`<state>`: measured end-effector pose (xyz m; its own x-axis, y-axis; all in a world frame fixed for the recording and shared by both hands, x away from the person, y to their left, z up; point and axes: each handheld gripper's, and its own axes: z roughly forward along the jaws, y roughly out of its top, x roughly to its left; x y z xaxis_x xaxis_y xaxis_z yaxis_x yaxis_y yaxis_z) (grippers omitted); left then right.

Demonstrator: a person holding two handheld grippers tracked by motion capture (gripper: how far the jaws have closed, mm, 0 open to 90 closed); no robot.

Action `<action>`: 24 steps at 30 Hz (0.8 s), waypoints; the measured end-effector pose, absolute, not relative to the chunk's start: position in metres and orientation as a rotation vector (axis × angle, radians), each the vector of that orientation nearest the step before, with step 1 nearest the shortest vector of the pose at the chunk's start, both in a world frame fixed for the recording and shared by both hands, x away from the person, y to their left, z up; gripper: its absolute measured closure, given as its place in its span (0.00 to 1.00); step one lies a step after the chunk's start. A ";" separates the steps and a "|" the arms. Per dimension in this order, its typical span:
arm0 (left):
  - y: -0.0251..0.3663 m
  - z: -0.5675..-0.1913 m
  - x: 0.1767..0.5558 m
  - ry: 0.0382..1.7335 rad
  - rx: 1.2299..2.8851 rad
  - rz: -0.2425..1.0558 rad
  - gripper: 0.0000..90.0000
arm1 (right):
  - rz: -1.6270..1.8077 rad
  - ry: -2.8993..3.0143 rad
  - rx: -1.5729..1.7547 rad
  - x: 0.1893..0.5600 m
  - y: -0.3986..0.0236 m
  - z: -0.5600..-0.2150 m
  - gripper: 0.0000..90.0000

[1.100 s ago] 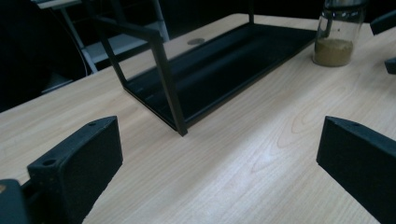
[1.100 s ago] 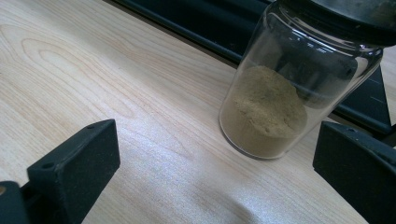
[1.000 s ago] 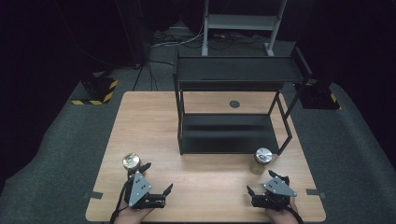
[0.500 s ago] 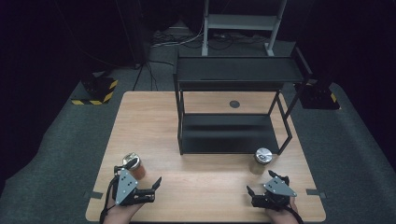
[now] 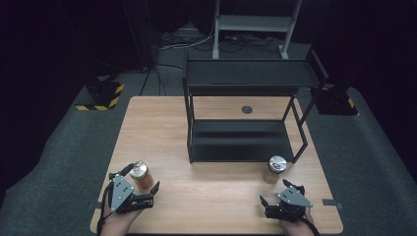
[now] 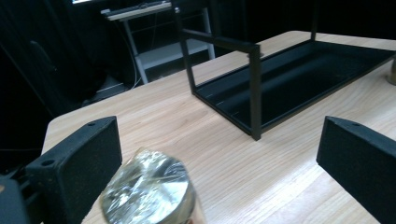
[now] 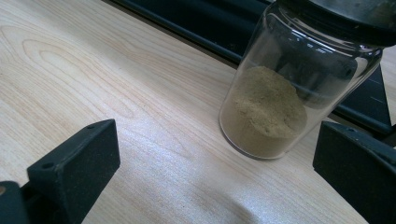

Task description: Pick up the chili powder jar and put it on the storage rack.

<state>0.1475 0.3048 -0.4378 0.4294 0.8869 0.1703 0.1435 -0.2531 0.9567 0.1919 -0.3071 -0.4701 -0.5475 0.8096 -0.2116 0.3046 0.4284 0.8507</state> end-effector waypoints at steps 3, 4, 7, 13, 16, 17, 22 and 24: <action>0.308 -0.439 0.149 0.924 1.684 0.934 0.00 | 1.052 2.064 0.934 0.192 -0.307 -0.470 0.00; 0.308 -0.440 0.149 0.931 1.683 0.935 0.00 | 1.052 2.064 0.935 0.192 -0.307 -0.470 0.00; 0.311 -0.442 0.151 0.951 1.677 0.931 0.00 | 1.051 2.064 0.934 0.192 -0.307 -0.470 0.00; 0.316 -0.446 0.154 0.987 1.664 0.923 0.00 | 1.047 2.065 0.932 0.192 -0.306 -0.470 0.00; 0.317 -0.449 0.157 1.008 1.662 0.915 0.00 | 1.043 2.066 0.931 0.192 -0.306 -0.470 0.00; 0.317 -0.450 0.158 1.017 1.657 0.910 0.00 | 1.042 2.066 0.931 0.192 -0.306 -0.470 0.00; 0.317 -0.455 0.162 1.052 1.638 0.896 0.00 | 1.039 2.068 0.928 0.192 -0.305 -0.470 0.00; 0.317 -0.457 0.164 1.068 1.635 0.885 0.00 | 1.039 2.067 0.927 0.192 -0.305 -0.470 0.00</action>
